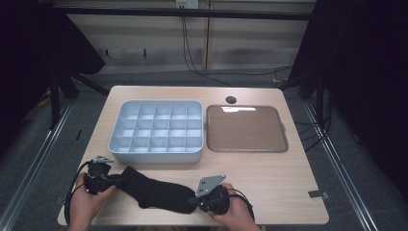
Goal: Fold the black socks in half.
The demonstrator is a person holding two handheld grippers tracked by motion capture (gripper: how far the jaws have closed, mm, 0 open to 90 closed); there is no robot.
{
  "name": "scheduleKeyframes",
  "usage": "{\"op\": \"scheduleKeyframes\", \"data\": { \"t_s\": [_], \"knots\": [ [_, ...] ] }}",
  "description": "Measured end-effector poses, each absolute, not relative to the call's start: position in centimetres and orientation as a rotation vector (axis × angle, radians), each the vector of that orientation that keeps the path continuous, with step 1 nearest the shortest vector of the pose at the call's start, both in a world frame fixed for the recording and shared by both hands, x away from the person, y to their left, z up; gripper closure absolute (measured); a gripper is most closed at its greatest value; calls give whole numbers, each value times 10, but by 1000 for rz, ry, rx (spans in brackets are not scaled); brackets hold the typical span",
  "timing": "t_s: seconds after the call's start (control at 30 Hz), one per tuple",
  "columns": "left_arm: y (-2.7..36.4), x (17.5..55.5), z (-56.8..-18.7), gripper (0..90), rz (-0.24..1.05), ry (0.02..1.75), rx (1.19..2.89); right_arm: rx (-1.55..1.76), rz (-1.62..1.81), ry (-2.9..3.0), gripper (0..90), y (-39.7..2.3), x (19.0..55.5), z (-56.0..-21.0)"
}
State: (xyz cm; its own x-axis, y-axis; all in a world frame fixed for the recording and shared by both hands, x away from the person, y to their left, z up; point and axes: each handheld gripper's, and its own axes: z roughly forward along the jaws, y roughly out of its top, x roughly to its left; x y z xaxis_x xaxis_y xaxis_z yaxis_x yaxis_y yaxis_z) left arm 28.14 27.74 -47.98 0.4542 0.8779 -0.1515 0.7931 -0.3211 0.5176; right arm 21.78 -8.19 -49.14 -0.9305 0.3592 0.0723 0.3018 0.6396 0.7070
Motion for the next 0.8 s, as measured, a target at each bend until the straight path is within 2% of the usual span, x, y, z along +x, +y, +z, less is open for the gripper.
{"op": "scheduleKeyframes", "data": {
  "t_s": [0.2,0.5,0.8],
  "knots": [
    [276,284,-478,762,166,1408,2189,568,1176,2776,900,-82,218,-493],
    [275,284,-475,789,154,1404,2199,564,1179,2776,900,-82,219,-493],
    [275,280,-457,790,177,1368,2125,563,1173,2772,900,-82,219,-493]
  ]
}}
